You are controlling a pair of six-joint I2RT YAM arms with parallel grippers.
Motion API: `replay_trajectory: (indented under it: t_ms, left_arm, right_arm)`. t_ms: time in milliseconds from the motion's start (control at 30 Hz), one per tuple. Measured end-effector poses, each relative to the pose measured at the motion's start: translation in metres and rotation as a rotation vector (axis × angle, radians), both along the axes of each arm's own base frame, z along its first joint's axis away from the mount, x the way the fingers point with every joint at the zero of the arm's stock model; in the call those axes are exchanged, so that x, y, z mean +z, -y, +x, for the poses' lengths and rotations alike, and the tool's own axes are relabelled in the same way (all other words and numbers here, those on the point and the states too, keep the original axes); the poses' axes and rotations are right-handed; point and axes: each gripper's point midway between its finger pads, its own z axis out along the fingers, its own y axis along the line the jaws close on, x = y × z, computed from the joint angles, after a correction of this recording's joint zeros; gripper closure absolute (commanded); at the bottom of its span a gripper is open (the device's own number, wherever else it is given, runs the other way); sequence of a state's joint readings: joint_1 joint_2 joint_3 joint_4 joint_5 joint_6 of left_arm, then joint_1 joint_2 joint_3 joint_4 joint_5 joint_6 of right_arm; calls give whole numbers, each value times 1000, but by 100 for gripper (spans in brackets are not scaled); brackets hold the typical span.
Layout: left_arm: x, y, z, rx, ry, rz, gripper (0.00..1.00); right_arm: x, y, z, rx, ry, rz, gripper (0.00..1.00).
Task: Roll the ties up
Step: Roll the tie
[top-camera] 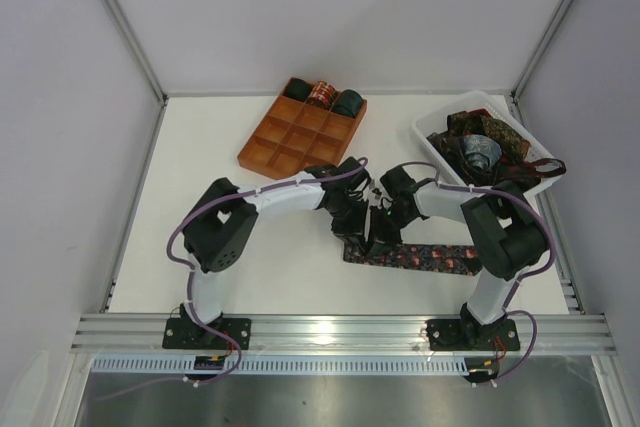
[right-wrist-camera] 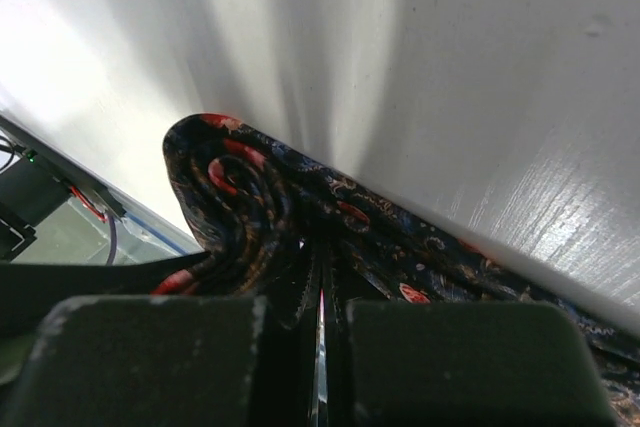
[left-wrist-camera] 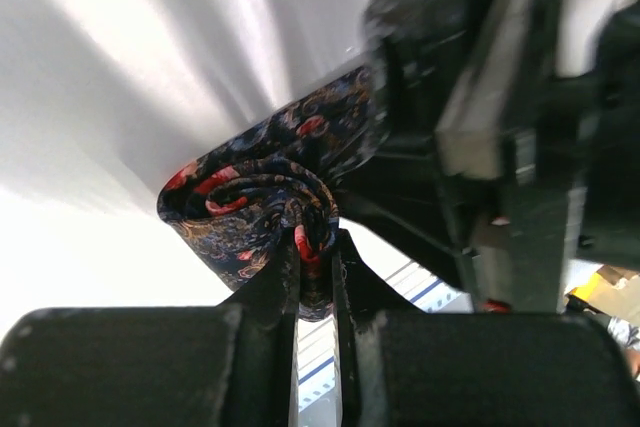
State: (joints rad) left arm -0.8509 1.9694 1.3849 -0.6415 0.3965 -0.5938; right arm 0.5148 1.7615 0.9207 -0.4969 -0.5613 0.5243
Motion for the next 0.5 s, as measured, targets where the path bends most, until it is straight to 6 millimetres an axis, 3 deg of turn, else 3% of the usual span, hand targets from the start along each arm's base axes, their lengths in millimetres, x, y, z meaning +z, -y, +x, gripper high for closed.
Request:
replay_trajectory:
  t_ms: [500]
  left_arm:
    - [-3,9,0,-31,-18,13,99]
  right_arm:
    - [-1,1,-1,-27,-40,16,100]
